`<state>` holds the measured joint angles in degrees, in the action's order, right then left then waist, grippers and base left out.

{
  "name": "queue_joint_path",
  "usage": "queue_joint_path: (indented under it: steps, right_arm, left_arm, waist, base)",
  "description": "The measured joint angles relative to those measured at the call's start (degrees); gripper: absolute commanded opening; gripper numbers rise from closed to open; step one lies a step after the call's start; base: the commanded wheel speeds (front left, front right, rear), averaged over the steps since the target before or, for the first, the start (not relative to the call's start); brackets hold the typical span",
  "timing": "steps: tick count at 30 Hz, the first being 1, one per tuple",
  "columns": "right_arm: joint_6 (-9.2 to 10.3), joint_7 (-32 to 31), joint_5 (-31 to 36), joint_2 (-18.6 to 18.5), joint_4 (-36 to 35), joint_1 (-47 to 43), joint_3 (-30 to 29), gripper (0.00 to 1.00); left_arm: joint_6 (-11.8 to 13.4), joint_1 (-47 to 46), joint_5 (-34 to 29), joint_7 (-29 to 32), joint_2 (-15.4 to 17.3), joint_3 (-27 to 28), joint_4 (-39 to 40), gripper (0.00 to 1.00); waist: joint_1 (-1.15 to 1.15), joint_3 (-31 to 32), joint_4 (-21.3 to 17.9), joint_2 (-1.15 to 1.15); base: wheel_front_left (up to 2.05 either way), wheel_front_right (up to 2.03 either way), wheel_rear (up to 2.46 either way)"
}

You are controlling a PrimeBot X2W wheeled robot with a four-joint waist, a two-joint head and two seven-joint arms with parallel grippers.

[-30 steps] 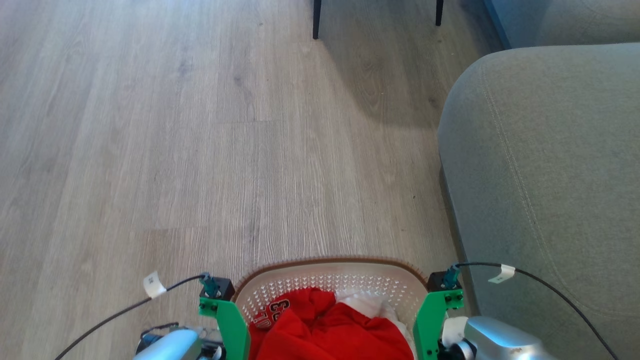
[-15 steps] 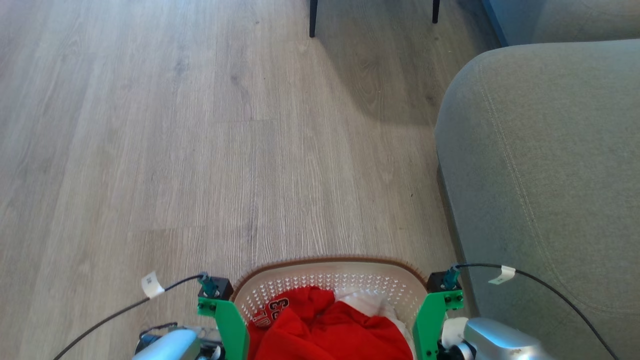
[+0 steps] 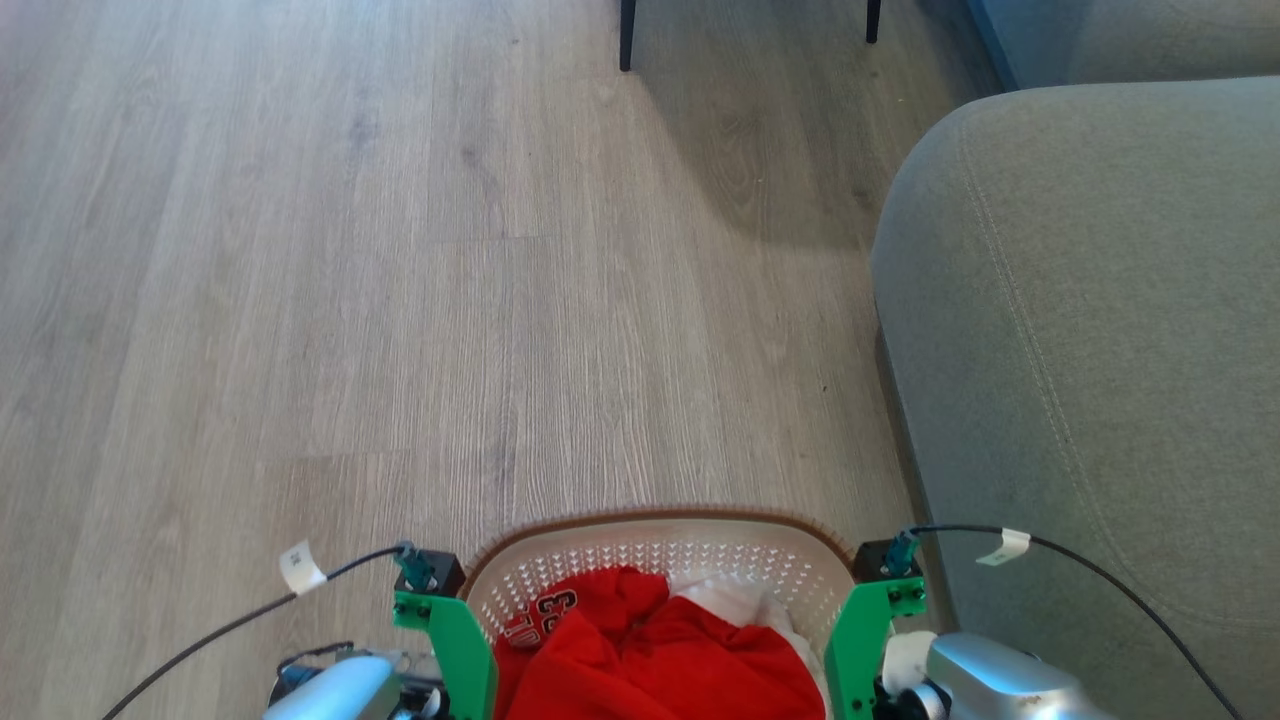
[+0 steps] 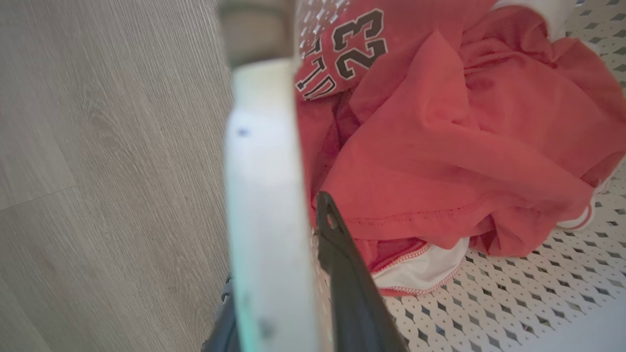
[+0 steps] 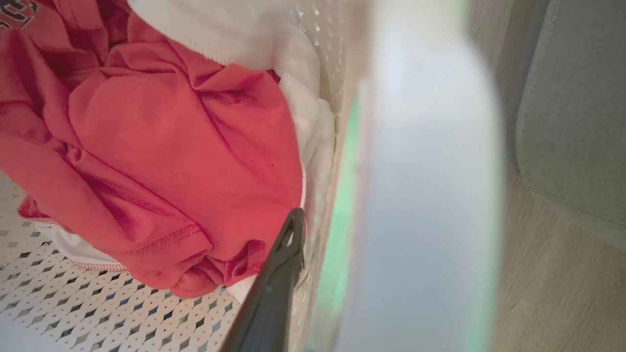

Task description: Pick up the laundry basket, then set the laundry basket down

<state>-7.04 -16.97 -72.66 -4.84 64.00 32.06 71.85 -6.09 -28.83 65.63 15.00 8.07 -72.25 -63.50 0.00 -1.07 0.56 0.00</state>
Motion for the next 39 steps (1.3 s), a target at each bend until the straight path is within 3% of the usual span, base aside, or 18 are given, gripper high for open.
queue_joint_path:
  steps: [39]
  right_arm:
    - [0.00, 0.9, -1.5, -0.3, -0.1, 0.5, 1.0, 0.00]
  left_arm:
    - [0.0, -0.5, 0.0, -0.4, -0.3, -0.1, -0.3, 0.00]
  waist:
    - [0.00, -0.1, -0.2, 0.00]
  base:
    - [0.00, 0.00, 0.00]
